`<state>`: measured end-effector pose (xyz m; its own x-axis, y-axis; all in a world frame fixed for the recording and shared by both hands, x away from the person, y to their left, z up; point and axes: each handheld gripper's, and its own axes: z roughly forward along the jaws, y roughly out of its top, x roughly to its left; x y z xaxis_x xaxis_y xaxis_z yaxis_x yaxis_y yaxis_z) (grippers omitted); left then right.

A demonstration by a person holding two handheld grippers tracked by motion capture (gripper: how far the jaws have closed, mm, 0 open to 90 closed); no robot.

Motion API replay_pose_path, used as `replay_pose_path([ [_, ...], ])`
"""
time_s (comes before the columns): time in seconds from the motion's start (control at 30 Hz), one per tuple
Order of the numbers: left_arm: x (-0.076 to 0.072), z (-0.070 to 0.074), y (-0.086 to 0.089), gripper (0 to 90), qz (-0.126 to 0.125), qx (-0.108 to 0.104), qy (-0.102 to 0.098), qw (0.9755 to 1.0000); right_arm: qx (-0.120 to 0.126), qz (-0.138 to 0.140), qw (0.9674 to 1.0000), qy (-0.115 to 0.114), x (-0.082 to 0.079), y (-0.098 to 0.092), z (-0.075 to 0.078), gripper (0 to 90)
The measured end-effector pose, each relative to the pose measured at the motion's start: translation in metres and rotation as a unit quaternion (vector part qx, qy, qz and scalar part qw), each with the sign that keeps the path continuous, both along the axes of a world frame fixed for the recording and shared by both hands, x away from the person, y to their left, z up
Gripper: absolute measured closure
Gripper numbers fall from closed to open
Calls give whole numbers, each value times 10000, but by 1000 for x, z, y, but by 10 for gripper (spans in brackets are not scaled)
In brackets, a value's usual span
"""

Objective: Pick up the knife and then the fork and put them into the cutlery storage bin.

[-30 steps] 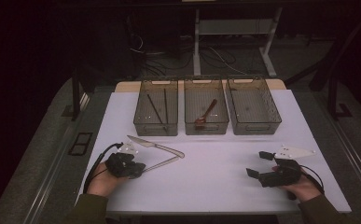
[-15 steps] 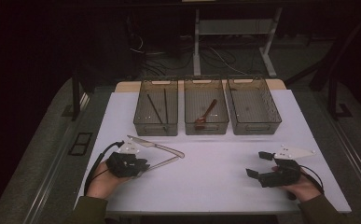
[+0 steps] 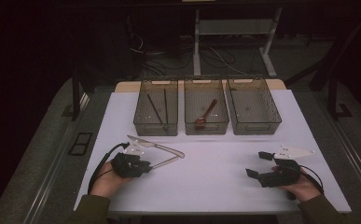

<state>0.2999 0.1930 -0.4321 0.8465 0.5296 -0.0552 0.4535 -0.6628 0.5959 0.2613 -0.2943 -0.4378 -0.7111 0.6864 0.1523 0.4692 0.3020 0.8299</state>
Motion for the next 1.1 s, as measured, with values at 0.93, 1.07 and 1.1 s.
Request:
replay_pose_path([
  [0.93,-5,3,1,849,-406,-183,-168,9989,7,-53,9999,89,2,-1,-1,122],
  [1.07,-8,10,0,850,-436,-373,-237,9981,-12,-45,9999,164,2,-1,0,122],
  [1.1,-9,11,0,850,-442,-387,-257,9979,5,-45,9998,183,2,-1,0,122],
])
